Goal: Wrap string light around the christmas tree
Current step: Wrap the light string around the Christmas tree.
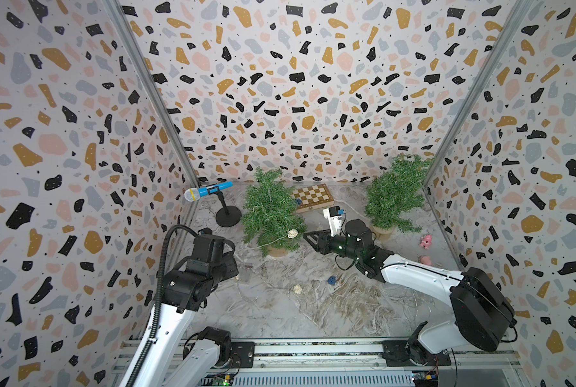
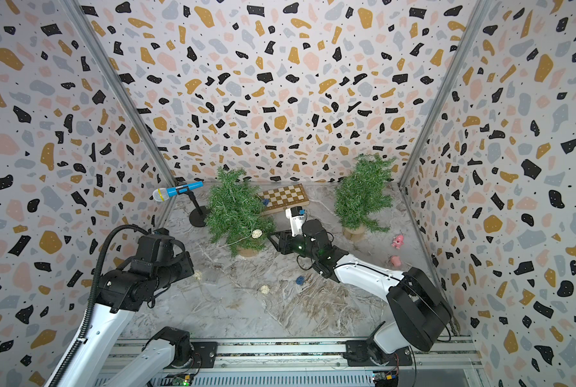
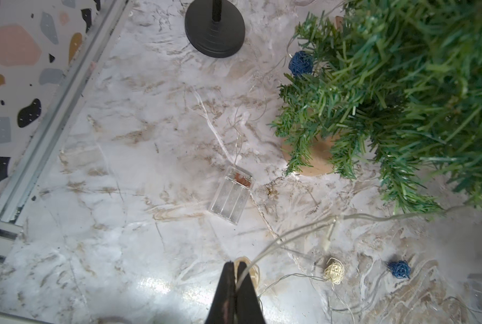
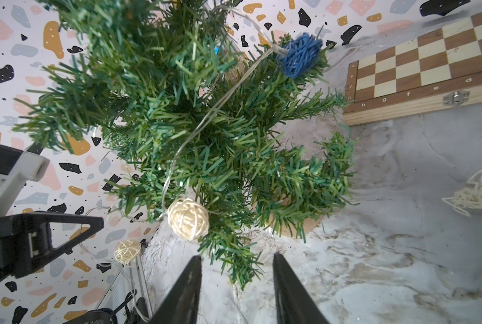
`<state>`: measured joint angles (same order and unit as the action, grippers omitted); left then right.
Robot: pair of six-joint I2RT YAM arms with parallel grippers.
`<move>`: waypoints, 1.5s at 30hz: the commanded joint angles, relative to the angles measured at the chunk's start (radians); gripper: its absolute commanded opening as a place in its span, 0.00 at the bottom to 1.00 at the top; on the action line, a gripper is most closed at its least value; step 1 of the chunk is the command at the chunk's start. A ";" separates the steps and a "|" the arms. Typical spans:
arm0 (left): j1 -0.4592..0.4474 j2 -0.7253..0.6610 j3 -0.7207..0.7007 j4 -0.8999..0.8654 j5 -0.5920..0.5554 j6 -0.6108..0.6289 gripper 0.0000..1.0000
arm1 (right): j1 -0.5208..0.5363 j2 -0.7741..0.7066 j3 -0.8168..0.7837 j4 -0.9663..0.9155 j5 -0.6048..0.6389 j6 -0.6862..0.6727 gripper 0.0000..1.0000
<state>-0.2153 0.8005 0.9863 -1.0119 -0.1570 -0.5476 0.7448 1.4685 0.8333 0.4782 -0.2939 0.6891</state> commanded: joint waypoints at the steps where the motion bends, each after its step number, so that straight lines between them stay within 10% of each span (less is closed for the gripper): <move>1: 0.039 0.032 0.026 0.047 0.010 0.082 0.00 | -0.005 -0.033 0.009 -0.017 0.012 -0.025 0.43; 27: 0.251 0.195 0.110 0.093 0.290 0.170 0.00 | 0.228 -0.154 -0.049 -0.415 0.242 -0.454 0.68; 33: 0.253 0.195 0.100 0.107 0.303 0.161 0.00 | 0.348 -0.076 -0.077 -0.469 0.265 -0.462 0.91; 45: 0.261 0.199 0.097 0.128 0.281 0.161 0.00 | 0.419 0.178 0.044 -0.440 0.358 -0.491 0.93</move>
<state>0.0383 0.9955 1.0752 -0.9161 0.1295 -0.3813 1.1641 1.6283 0.8165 0.0364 0.0277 0.2234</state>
